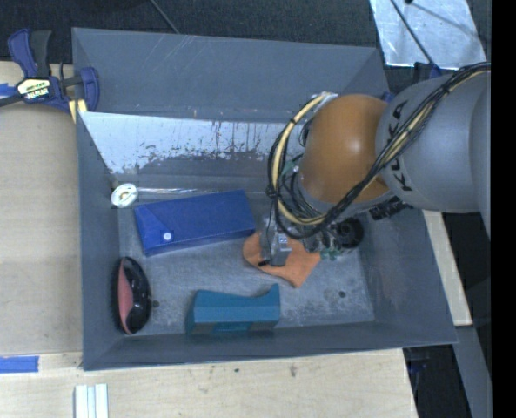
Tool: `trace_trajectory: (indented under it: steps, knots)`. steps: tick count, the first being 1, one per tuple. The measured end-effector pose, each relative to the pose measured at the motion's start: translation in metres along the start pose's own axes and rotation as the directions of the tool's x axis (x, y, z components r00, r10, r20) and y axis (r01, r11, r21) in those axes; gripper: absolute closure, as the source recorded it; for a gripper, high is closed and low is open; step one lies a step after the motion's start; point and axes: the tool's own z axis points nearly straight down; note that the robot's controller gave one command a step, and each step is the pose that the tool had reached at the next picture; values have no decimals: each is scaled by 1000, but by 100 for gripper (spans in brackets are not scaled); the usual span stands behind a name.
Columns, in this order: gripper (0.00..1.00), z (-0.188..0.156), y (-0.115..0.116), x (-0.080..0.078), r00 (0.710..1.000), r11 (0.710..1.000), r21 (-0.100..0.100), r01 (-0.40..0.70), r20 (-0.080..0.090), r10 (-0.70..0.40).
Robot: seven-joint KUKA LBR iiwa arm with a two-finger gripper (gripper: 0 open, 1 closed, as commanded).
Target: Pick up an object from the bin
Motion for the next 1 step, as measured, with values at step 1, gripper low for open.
trace_trajectory:
  steps: [1]
  knots:
    - [100, 0, 0, 0, 1000, 1000, 0, 0, 0, 0]
